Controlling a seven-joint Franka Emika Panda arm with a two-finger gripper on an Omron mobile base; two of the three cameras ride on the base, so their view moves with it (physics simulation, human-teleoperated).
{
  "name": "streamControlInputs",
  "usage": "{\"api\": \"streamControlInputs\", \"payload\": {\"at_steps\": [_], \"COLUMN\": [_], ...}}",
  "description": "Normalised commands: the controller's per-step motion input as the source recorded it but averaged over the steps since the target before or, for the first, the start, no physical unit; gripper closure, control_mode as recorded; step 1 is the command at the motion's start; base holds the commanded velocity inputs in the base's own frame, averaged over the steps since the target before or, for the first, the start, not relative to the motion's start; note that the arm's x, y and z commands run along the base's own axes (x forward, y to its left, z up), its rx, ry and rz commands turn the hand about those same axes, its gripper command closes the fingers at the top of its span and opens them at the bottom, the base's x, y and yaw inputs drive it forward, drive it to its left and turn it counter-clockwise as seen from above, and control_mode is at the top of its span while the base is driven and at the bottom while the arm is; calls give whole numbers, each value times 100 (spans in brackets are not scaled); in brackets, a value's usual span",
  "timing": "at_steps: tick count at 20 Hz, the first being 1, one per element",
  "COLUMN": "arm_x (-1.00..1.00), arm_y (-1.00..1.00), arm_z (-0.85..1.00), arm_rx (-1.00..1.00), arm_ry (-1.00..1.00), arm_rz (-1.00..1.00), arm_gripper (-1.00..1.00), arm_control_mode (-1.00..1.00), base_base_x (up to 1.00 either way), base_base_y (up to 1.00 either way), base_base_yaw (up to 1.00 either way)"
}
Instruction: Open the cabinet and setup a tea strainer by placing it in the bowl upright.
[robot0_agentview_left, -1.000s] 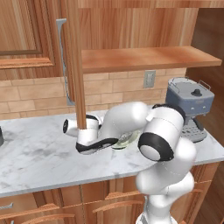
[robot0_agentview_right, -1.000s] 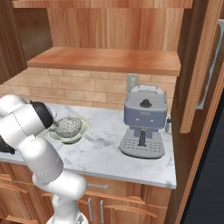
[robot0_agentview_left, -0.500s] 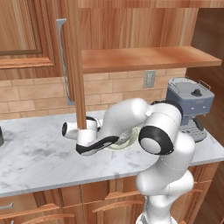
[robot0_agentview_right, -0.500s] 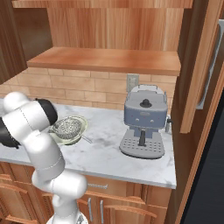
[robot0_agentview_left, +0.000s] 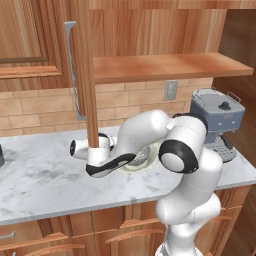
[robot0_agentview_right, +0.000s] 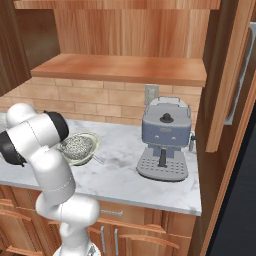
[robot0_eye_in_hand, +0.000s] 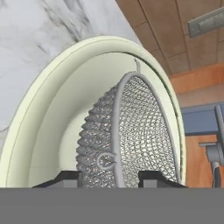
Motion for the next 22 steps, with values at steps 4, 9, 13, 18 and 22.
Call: {"api": "streamControlInputs", "payload": {"at_steps": [4,9,13,18,22], "arm_x": [3,0,1,0,0], "arm_y": [0,0,0,0,0], "arm_z": [0,0,5,27,32], "arm_rx": [0,0,0,2,6], "arm_ry": [0,0,0,0,0], "arm_rz": [1,0,0,0,0], "arm_gripper": [-100,-100,-100,-100,-100], "arm_control_mode": [-100,-100,-100,-100,-100], "base_base_x": [0,0,0,0,0], "base_base_y": [0,0,0,0,0], "base_base_yaw": [0,0,0,0,0]}}
